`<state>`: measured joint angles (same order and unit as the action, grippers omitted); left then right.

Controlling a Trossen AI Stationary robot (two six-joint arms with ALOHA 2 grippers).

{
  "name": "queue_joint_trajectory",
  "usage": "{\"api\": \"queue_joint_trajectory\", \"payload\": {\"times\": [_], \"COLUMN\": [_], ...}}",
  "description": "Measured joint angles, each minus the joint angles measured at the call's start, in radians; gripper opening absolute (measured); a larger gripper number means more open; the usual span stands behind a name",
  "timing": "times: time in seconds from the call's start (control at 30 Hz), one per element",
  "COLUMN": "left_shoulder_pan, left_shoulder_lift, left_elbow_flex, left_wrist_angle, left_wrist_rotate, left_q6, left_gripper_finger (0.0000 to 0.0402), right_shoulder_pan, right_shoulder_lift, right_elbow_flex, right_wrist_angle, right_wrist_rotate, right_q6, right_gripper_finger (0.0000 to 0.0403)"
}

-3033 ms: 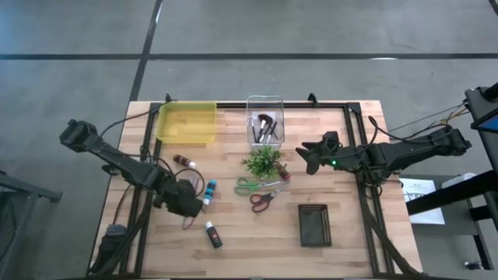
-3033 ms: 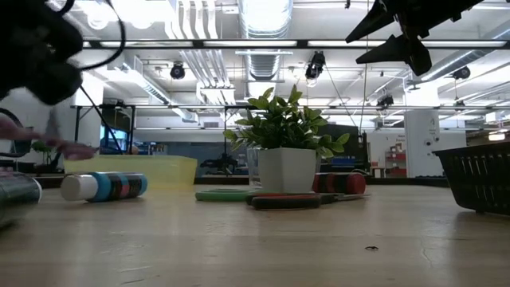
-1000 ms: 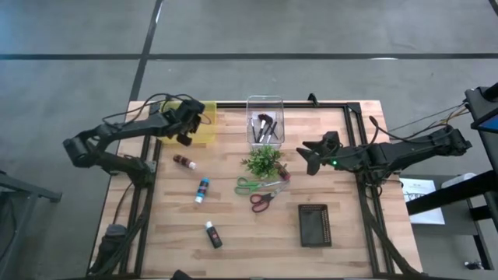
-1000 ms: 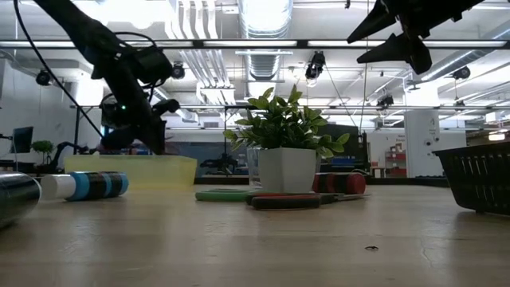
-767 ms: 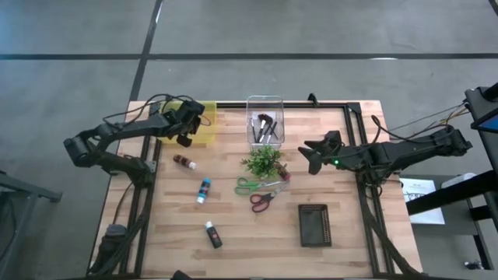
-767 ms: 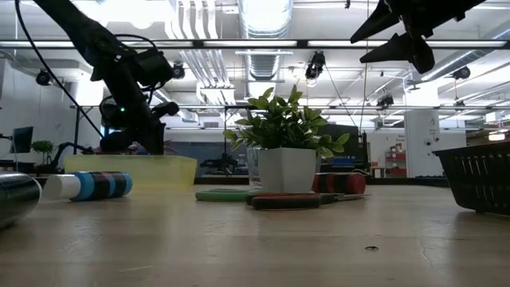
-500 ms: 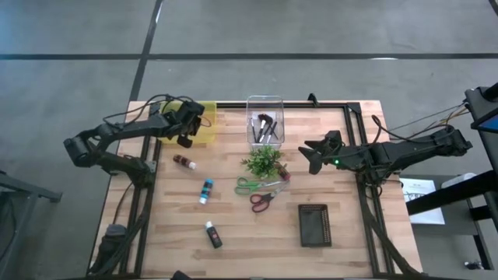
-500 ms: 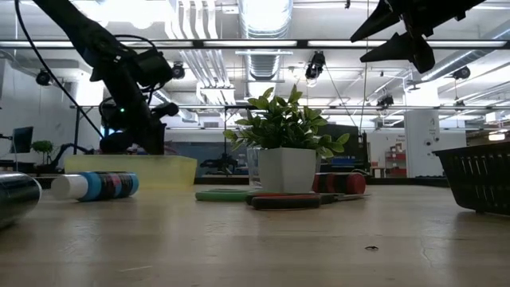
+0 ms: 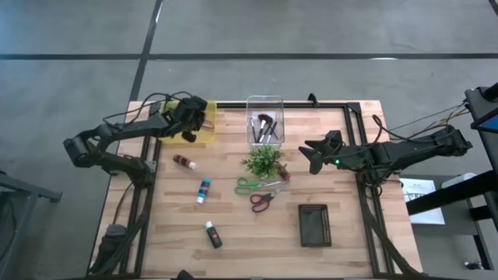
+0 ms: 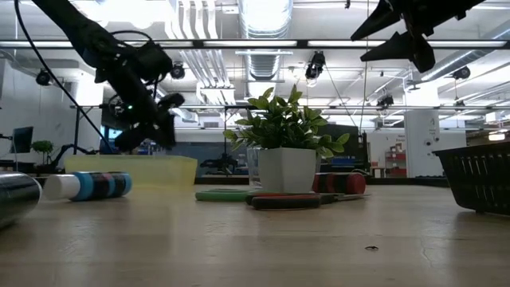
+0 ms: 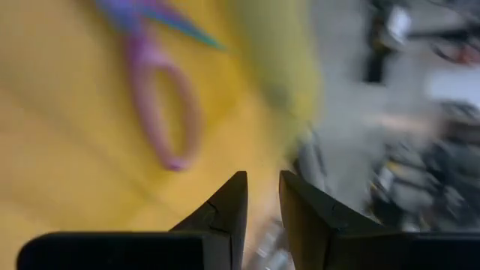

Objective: Pick & Place Paint Supplies
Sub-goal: Put the green scissors into the yellow bin

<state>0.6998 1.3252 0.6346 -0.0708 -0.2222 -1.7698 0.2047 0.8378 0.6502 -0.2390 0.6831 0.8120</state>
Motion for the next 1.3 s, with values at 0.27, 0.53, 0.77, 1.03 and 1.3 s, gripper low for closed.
{"api": "queue_joint_trajectory", "payload": {"times": [0.27, 0.53, 0.77, 1.03, 1.3], "left_shoulder_pan": [0.0, -0.005, -0.081, -0.39, -0.621], "left_shoulder_lift": [-0.002, -0.002, -0.026, -0.066, -0.066], "left_elbow_flex": [0.001, 0.002, 0.002, 0.002, 0.084], "left_wrist_angle": [0.458, 0.882, 1.021, 1.013, 0.375], "left_wrist_rotate": [0.219, 0.676, 1.071, 1.297, 1.163], "left_q6": [0.372, 0.678, 0.714, 0.695, 1.281], "left_gripper_finger": [0.0088, 0.0089, 0.0089, 0.0089, 0.0079], "right_shoulder_pan": [0.0, 0.0, 0.0, 0.0, 0.0], "right_shoulder_lift": [-0.014, -0.029, -0.045, -0.066, -0.065], "right_elbow_flex": [0.0, 0.0, 0.0, 0.0, 0.0], "right_wrist_angle": [0.003, 0.004, 0.01, 0.011, 0.013], "right_wrist_rotate": [0.0, 0.0, 0.0, 0.0, -0.001], "right_q6": [0.0, -0.005, -0.004, 0.0, 0.059], "right_gripper_finger": [0.0215, 0.0215, 0.0215, 0.0215, 0.0215]}}
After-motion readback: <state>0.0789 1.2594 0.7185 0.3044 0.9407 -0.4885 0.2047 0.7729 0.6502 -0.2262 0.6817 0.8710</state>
